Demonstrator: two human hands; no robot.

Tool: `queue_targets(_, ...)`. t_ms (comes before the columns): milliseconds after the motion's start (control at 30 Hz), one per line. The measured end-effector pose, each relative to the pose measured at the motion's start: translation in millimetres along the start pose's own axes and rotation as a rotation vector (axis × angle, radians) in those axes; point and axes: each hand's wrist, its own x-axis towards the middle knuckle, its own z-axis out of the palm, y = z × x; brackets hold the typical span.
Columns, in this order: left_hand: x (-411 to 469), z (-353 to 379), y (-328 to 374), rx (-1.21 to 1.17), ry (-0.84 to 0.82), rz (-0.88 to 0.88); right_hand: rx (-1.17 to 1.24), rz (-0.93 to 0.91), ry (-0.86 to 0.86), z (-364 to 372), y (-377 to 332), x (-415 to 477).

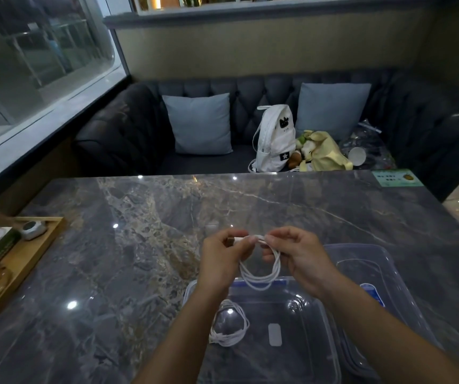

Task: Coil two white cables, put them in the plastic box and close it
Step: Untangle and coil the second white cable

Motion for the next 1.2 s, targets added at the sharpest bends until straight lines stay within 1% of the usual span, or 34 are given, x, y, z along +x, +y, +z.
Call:
queue_targets(67, 1.2, -2.2, -0.3, 0.032, -0.028, -0.005, -0.024, -0.022, -0.033, -2.8, 1.5, 0.8)
queue_targets(133, 2.4, -4.3, 0.5, 0.073, -0.06, 0.004, -0.097, -0.056, -0.046, -4.3, 2.9, 1.6)
queue_targets(233, 2.9, -5.6, -1.1, 0.101, -0.084, 0.022, -0.219, -0.145, -0.021, -4.7, 3.3, 3.6)
queue_targets(267, 2.6, -5.4, -2.2, 0.144, -0.077, 0.015, -0.254, -0.177, -0.01, -4.1, 3.2, 4.3)
queue_targets(333, 2.3, -7.6, -6.5, 0.277, -0.052, -0.043, -0.357, -0.247, 0.018, -3.6, 4.5, 6.0)
queue_targets(367, 1.5, -10.7, -7.7, 0.305, -0.051, -0.098, -0.417, -0.281, 0.028, -3.5, 5.2, 5.8)
queue_targets(433, 0.1, -20.5, -10.4, 0.199, -0.117, -0.236, -0.555, -0.372, 0.031, -3.7, 6.7, 3.5)
queue_targets(533, -4.1, -34.5, -12.2, -0.141, -0.209, -0.481, -0.786, -0.601, 0.006, -5.0, 7.0, -2.1)
queue_targets(600, -6.3, -39.0, -13.2, -0.376, -0.237, -0.668, -0.825, -0.745, -0.074, -4.6, 5.9, -6.0)
queue_targets(633, -6.8, -40.3, -13.5, -0.436, -0.266, -0.735, -0.825, -0.789, -0.121, -3.5, 5.6, -7.9)
queue_targets(700, -6.4, -39.9, -14.5, -0.446, -0.332, -0.776, -0.842, -0.848, -0.214, -1.9, 6.3, -11.3)
queue_targets(767, -6.8, -38.3, -12.8, -0.459, -0.372, -0.766, -0.9, -0.898, -0.276, -1.0, 7.9, -13.5)
queue_targets(833, -6.5, -37.1, -9.6, -0.512, -0.362, -0.743, -0.968, -0.927, -0.29, -0.9, 9.1, -15.6)
queue_targets(900, -5.3, -36.9, -9.2, -0.573, -0.333, -0.718, -1.034, -0.939, -0.253, -3.7, 9.6, -17.4)
queue_targets(933, -5.5, -36.4, -8.8, -0.589, -0.311, -0.703, -1.064, -0.915, -0.219, -5.5, 9.9, -17.9)
queue_targets(967, -5.6, -35.9, -9.5, -0.596, -0.288, -0.679, -1.066, -0.84, -0.187, -7.8, 10.8, -18.4)
queue_targets(1000, -5.3, -35.5, -11.2, -0.597, -0.266, -0.644, -1.016, -0.711, -0.167, -9.9, 11.5, -19.1)
queue_targets(1033, -5.9, -35.1, -12.1, -0.596, -0.25, -0.608, -0.908, -0.56, -0.143, -11.3, 12.1, -19.6)
queue_targets(1133, -9.8, -33.9, -15.8, -0.545, -0.251, -0.518, -0.445, -0.156, -0.003, -14.2, 13.6, -19.8)
queue_targets(1200, -13.9, -32.7, -17.9, -0.476, -0.282, -0.471, -0.266, 0.043, 0.013, -18.2, 17.8, -19.3)
